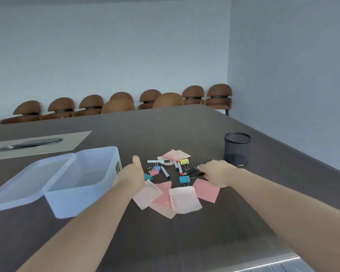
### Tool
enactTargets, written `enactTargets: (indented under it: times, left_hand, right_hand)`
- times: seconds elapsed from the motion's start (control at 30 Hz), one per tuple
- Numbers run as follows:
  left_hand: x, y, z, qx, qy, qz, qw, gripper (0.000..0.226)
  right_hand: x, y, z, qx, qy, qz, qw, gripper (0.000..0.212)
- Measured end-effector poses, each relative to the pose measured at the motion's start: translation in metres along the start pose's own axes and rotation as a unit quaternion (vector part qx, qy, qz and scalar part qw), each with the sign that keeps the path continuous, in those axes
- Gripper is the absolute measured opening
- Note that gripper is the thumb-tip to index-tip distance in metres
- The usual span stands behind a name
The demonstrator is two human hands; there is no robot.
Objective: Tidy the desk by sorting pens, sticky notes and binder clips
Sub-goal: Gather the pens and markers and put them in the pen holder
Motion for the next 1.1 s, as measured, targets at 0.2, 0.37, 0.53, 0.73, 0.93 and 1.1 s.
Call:
enactTargets:
  times: [0.2, 0.37, 0.53, 0.73, 0.93, 1.1]
  left_hand:
    - [-0.006, 0.013, 0.004, 0.010, -0.053, -0.025, 0.998, 0.023]
    - [-0.014, 0.015, 0.016, 0.021, -0.065, -0.028, 0.997, 0.024]
    - [-0.014, 0.020, 0.022, 0.034, -0.064, -0.025, 0.997, 0.027]
    - [-0.017, 0.032, 0.033, 0.039, -0.044, -0.105, 0.993, 0.035]
    - [-0.032, 0.052, 0.046, 0.059, -0.064, -0.159, 0.983, 0.036]
    - [-0.047, 0.057, 0.055, 0.076, -0.110, -0.135, 0.982, 0.020]
  right_hand:
    - [0.005, -0.005, 0.008, 0.013, -0.002, -0.004, 1.000, 0.022]
    - [0.005, -0.004, 0.018, 0.022, 0.029, -0.021, 0.999, 0.031]
    - [0.000, 0.000, 0.030, 0.038, 0.041, -0.016, 0.998, 0.043]
    - [-0.007, 0.000, 0.043, 0.056, 0.030, -0.025, 0.998, 0.044]
    - [-0.010, -0.002, 0.055, 0.041, 0.019, -0.020, 0.999, 0.034]
    - [-0.009, 0.004, 0.059, -0.009, 0.057, 0.048, 0.997, 0.021]
Point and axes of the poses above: each hand's wrist, its own z-axis towards the middle knuckle, its own x-axis out of the back of the hand, y = z × x, the point moved 3 cm from there along z, towards the middle knuckle, and after that the axes turned 10 degrees about -z, right-handed, at the moved point
